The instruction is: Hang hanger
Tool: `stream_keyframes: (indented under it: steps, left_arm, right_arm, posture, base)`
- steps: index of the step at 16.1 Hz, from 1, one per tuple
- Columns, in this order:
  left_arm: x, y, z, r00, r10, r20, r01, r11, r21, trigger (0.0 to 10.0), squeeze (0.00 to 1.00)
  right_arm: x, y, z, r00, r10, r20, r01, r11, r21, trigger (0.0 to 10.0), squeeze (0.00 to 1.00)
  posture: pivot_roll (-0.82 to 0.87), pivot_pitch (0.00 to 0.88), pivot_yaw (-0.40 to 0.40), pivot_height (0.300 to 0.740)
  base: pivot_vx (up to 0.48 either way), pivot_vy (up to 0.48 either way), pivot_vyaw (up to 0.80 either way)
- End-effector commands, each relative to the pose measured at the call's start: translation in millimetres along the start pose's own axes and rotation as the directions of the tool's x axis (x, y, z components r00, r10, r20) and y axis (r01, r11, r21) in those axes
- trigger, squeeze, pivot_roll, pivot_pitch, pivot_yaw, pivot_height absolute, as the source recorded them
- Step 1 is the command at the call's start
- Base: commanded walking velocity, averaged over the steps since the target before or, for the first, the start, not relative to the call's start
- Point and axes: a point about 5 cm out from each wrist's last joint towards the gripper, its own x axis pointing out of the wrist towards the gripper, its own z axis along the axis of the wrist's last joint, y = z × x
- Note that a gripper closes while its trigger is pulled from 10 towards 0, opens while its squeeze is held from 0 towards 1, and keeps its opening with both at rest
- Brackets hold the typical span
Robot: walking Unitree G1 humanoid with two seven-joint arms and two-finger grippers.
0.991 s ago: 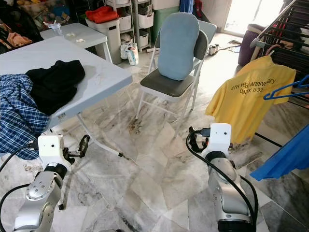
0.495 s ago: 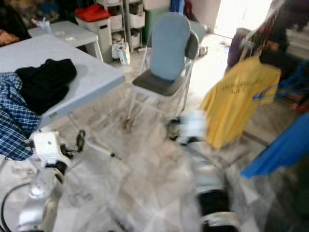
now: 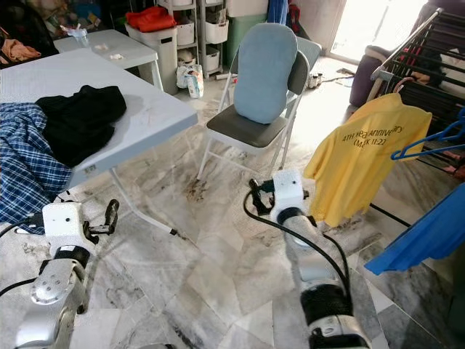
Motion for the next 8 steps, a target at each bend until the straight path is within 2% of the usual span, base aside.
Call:
stream_keyframes:
  steps: [1, 2, 4, 5, 7, 8]
  left_arm:
    - [-0.3, -0.8, 1, 1.000, -0.012, 0.002, 0.012, 1.000, 0.012, 10.0, 0.00]
    - [-0.7, 0.7, 1, 1.000, -0.005, 0.000, 0.005, 1.000, 0.018, 10.0, 0.00]
    - [-2.0, 1.3, 1, 1.000, -0.008, -0.005, 0.008, 1.000, 0.025, 10.0, 0.00]
    - [-2.7, -0.4, 0, 0.999, -0.037, -0.015, 0.038, 0.998, 0.051, 10.0, 0.00]
    - [-2.5, 0.7, 1, 0.998, -0.054, -0.016, 0.055, 0.997, 0.063, 10.0, 0.00]
    - [-2.6, 3.6, 2, 0.998, -0.064, -0.015, 0.065, 0.995, 0.073, 10.0, 0.00]
  right_arm:
    - [-2.8, -8.1, -6, 0.999, -0.035, -0.020, 0.035, 0.999, 0.017, 10.0, 0.00]
    - [-3.6, -13.0, -10, 0.996, -0.076, -0.043, 0.077, 0.997, 0.029, 10.0, 0.00]
    - [-4.9, -18.7, -12, 0.992, -0.107, -0.060, 0.107, 0.994, -0.003, 10.0, 0.00]
    - [-11.0, -26.1, -19, 0.987, -0.122, -0.107, 0.117, 0.992, -0.048, 10.0, 0.00]
    - [-17.7, -35.8, -23, 0.983, -0.142, -0.118, 0.134, 0.988, -0.074, 10.0, 0.00]
    - [-26.3, -51.7, -27, 0.977, -0.178, -0.120, 0.166, 0.980, -0.105, 10.0, 0.00]
  posture:
    - [0.02, 0.000, -0.021, 0.740]
    - [0.02, 0.000, -0.016, 0.740]
    - [0.01, 0.000, -0.010, 0.740]
    - [0.02, 0.000, -0.010, 0.740]
    - [0.02, 0.000, -0.008, 0.740]
    - [0.02, 0.000, -0.003, 0.740]
  base:
    - [0.000, 0.000, 0.00]
    - [0.000, 0.000, 0.00]
    - [0.000, 0.000, 0.00]
    - [0.000, 0.000, 0.00]
    - [0.000, 0.000, 0.00]
    - [0.000, 0.000, 0.00]
